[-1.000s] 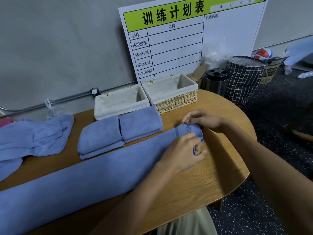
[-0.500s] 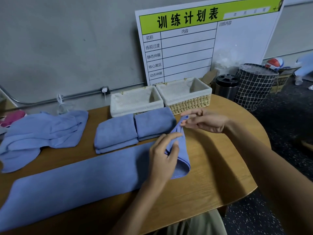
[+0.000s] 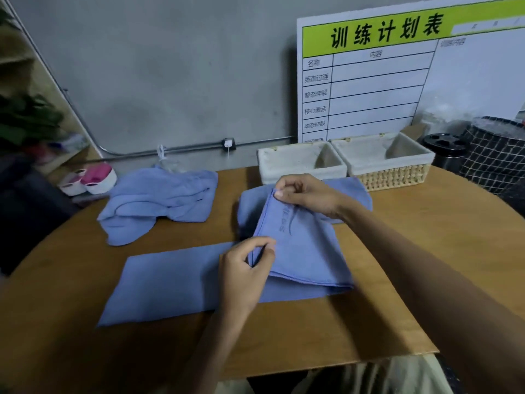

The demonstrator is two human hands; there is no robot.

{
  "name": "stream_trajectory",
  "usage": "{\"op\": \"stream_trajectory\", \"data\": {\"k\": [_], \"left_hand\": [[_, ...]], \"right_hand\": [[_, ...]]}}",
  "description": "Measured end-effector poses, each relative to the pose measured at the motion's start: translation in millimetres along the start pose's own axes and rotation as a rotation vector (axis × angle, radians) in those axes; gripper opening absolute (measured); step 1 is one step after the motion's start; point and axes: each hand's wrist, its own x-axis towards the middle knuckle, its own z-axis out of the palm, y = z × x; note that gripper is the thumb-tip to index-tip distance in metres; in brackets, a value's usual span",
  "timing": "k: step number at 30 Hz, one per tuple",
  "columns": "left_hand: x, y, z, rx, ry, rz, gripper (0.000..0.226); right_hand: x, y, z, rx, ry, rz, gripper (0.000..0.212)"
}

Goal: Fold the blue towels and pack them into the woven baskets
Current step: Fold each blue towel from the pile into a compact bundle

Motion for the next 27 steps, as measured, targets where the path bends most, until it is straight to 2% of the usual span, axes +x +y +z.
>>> {"op": "stream_trajectory", "data": {"k": [4, 14, 21, 24, 27], "left_hand": [[-1, -17, -46, 0.077, 0.096, -0.044, 0.006], [3, -47, -151, 0.143, 0.228, -0.074, 0.011], [-1, -73, -204, 0.31, 0.266, -0.057, 0.013], [-9, -94, -217, 0.398, 0.273, -0.107, 0.016], [-21, -120, -221, 0.595, 0.193, -0.221, 0.021]], "right_hand": [[39, -4, 59, -0.056, 0.036, -0.09, 0.014], [109, -20, 170, -0.039, 0.048, -0.188, 0.012], [147, -13, 236, -0.062, 0.036, -0.133, 0.014], [156, 2, 260, -0.219, 0.008, -0.073, 0.016], [152, 25, 275, -0.482, -0.045, -0.069, 0.016]]}}
